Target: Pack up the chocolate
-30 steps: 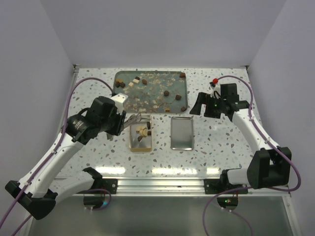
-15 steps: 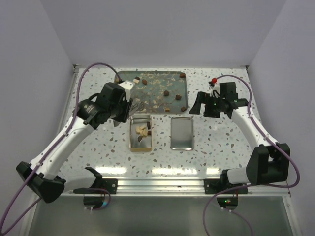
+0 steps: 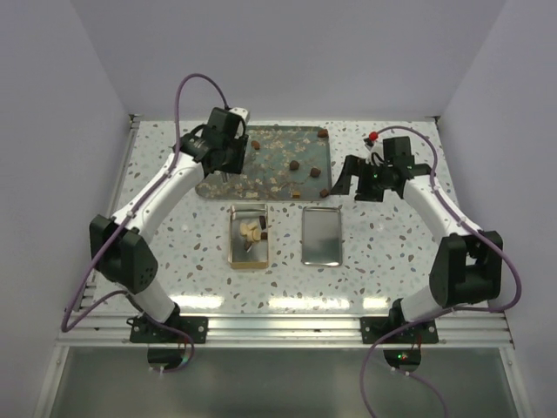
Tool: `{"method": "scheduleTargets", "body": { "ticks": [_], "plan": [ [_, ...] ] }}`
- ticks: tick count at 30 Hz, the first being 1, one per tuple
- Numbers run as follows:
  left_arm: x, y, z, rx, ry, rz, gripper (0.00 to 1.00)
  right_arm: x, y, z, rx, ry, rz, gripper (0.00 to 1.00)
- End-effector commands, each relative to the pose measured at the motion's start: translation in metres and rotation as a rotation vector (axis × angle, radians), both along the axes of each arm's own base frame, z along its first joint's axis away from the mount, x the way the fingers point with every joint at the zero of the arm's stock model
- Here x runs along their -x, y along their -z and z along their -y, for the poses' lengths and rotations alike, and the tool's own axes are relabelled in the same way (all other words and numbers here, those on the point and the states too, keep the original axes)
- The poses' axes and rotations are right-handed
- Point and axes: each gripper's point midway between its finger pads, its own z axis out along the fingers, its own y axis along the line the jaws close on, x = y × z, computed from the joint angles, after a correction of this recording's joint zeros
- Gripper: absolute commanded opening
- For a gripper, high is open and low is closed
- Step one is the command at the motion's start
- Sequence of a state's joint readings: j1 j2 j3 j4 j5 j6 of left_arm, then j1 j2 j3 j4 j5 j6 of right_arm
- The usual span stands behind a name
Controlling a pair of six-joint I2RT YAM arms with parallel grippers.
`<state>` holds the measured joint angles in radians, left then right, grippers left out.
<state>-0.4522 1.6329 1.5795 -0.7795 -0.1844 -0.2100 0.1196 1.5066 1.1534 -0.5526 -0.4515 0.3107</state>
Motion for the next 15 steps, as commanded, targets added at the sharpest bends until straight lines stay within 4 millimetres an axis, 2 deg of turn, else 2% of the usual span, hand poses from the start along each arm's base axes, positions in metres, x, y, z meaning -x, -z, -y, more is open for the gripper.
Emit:
{"method": "scheduleTargets", "body": {
  "ticks": [1, 3, 4, 7, 11, 15],
  "plan": [
    [-0.046, -0.021, 0.012, 0.029, -0.054, 0.127, 0.41, -0.016, -0.015, -0.010, -0.045, -0.020, 0.036, 0.96],
    [-0.059, -0.023, 0.006, 0.006, -0.106, 0.145, 0.41, -0.022, -0.011, -0.011, -0.042, -0.029, 0.023, 0.96],
    [-0.066, -0.015, 0.000, -0.018, -0.134, 0.137, 0.41, -0.022, -0.010, -0.012, -0.045, -0.035, 0.014, 0.96],
    [-0.076, -0.012, -0.018, -0.054, -0.192, 0.131, 0.41, -0.028, -0.006, -0.015, -0.058, -0.034, 0.002, 0.96],
    [-0.075, -0.011, -0.045, -0.098, -0.254, 0.122, 0.41, -0.030, 0.001, -0.018, -0.076, -0.036, -0.019, 0.96],
    [-0.065, 0.001, -0.054, -0.118, -0.253, 0.102, 0.41, -0.030, 0.009, -0.021, -0.091, -0.040, -0.040, 0.95]
  ]
}}
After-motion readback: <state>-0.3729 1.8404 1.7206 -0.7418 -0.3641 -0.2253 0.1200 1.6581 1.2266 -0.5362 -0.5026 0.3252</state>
